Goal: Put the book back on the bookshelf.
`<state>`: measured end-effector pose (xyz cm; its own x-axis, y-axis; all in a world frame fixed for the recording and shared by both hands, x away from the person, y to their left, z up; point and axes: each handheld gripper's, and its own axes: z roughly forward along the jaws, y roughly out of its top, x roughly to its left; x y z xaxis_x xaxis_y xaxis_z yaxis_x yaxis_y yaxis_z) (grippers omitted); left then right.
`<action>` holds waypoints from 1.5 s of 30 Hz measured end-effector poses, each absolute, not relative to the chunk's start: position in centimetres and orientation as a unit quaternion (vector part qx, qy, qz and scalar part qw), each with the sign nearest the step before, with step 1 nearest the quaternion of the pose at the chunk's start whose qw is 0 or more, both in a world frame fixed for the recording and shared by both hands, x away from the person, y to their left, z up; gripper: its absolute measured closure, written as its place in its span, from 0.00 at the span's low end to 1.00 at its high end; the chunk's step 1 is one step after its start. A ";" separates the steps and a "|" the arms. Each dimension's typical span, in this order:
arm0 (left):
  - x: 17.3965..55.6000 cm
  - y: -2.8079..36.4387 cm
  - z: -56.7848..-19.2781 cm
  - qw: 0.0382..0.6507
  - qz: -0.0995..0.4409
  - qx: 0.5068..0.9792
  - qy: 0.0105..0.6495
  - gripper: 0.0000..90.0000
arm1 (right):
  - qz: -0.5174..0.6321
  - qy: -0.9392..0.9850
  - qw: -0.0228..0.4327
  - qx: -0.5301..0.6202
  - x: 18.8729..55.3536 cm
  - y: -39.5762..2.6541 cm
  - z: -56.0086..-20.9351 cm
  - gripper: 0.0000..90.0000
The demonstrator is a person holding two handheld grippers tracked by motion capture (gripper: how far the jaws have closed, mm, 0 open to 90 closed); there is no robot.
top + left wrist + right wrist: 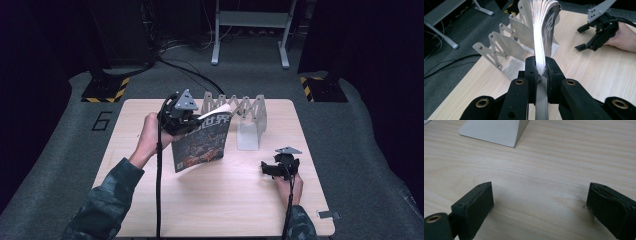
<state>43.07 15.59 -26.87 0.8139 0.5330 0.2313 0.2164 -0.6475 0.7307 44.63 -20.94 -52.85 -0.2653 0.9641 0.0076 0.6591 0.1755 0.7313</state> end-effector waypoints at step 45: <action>50.3 13.5 -26.8 0.360 0.248 0.827 0.354 0.92 | 0.324 0.722 0.236 0.563 44.7 -20.9 -52.8 0.09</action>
